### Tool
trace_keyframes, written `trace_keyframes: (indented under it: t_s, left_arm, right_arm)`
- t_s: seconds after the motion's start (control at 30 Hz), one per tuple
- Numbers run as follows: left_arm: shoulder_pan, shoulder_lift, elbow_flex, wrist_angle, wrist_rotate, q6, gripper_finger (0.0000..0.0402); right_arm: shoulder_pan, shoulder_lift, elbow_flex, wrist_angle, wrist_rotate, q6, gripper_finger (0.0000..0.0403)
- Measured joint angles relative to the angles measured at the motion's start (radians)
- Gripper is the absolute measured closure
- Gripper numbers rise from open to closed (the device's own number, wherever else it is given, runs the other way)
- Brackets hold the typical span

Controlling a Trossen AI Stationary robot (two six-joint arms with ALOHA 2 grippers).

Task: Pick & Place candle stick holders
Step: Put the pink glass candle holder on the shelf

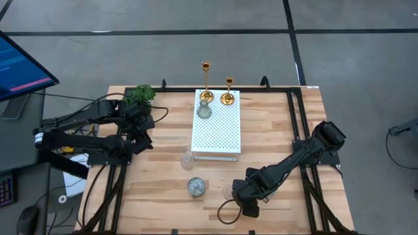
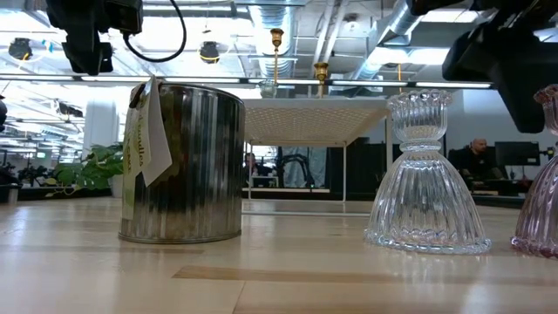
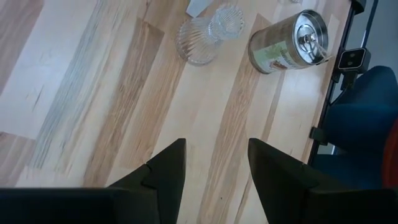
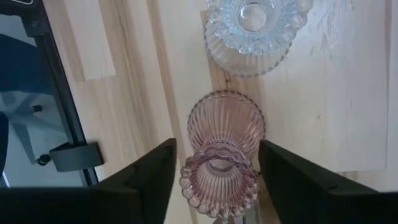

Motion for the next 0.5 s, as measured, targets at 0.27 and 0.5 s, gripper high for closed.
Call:
trace_keyframes:
  t_s: [0.27, 0.5]
  left_arm:
    - [0.000, 0.000, 0.000, 0.006, 0.000, 0.008, 0.0229]
    - [0.000, 0.000, 0.000, 0.012, 0.000, 0.018, 0.0229]
  right_arm:
    - [0.002, 0.000, 0.000, 0.000, -0.001, -0.006, 0.0218]
    - [0.002, 0.000, 0.000, -0.002, -0.005, 0.010, 0.0136]
